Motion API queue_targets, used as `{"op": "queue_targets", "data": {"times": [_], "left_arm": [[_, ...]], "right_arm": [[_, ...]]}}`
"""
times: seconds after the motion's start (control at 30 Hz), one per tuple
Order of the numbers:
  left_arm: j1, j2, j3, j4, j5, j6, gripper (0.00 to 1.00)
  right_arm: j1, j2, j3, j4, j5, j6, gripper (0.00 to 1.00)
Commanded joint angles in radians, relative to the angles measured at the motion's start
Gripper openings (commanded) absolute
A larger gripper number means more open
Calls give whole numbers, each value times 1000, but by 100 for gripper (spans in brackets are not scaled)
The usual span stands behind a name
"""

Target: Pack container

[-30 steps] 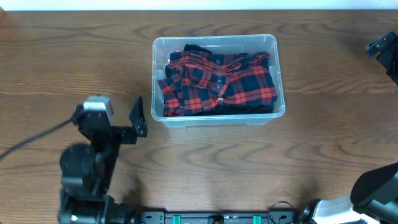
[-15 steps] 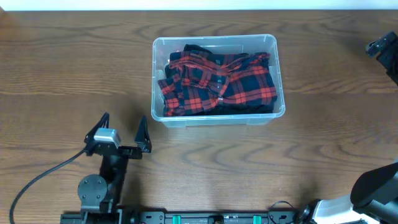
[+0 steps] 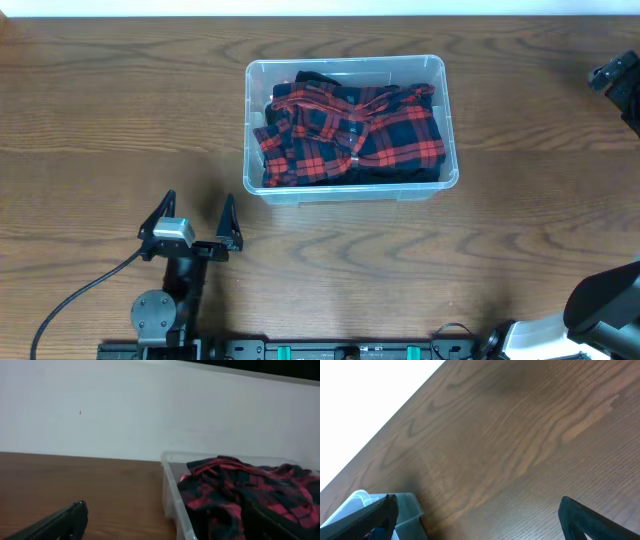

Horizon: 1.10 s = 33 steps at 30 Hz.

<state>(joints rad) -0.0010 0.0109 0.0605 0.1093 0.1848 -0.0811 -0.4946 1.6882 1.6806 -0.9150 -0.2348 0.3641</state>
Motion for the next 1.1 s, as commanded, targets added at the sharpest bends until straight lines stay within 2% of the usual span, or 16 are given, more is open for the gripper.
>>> {"op": "queue_targets", "data": {"times": [0.0,0.23,0.37,1.07], "left_arm": [[5,-10,-34,2,14,-6,98],[5,-10,-56,-69,-2,-3,98],[5,-10,-56,-172,-7,-2,98],[5,-6,-56,-165,-10,-2,98]], "right_arm": [[-3,0,14,2,-1,13,99],[-3,0,14,2,-1,13,99],[-3,0,14,2,-1,13,99],[-3,0,14,2,-1,13,99]]}}
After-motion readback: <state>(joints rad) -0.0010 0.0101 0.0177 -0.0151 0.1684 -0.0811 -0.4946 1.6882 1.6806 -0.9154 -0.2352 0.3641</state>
